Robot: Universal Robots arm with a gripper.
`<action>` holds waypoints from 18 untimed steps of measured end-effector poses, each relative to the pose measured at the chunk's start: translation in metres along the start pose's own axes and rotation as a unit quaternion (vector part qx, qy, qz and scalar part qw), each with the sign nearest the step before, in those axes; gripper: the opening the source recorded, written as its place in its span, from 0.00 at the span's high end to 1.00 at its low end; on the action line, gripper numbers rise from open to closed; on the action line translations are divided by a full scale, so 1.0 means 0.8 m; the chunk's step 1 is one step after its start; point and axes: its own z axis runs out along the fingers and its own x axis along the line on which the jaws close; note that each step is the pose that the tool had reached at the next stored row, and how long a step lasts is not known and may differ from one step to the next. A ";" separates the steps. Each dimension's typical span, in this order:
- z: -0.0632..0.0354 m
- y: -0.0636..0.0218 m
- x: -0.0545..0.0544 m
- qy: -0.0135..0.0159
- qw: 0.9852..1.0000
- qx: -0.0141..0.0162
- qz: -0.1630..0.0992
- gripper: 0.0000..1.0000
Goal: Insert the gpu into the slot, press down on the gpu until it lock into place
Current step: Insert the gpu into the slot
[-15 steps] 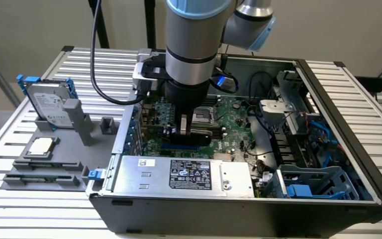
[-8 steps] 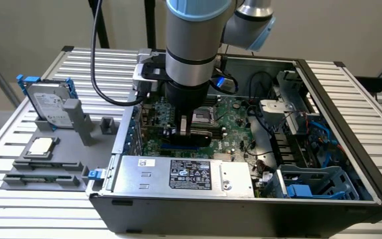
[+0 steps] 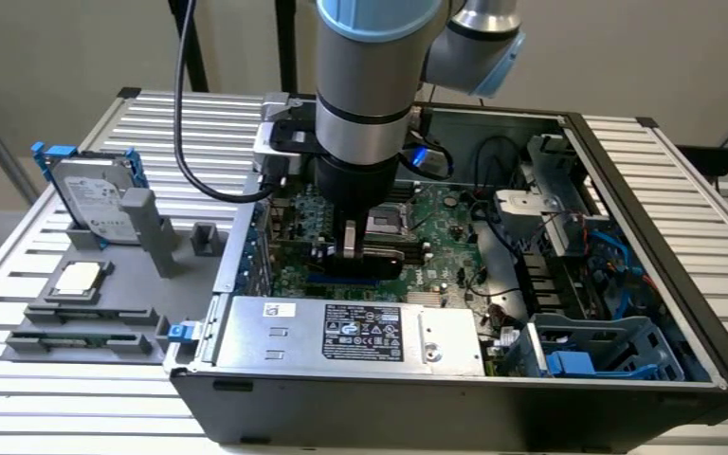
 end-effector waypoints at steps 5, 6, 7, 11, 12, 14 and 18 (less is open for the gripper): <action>0.003 0.000 0.000 0.000 1.000 0.000 -0.001 0.74; 0.003 0.000 -0.001 0.000 1.000 0.000 -0.001 0.74; 0.004 0.000 0.000 0.000 1.000 0.000 -0.001 0.74; 0.005 0.000 -0.001 0.000 1.000 0.000 -0.001 0.74; 0.005 0.000 -0.001 0.000 1.000 0.000 -0.001 0.74; 0.006 0.000 -0.002 0.000 1.000 0.000 -0.001 0.74; 0.008 0.000 -0.001 0.001 1.000 0.000 -0.001 0.74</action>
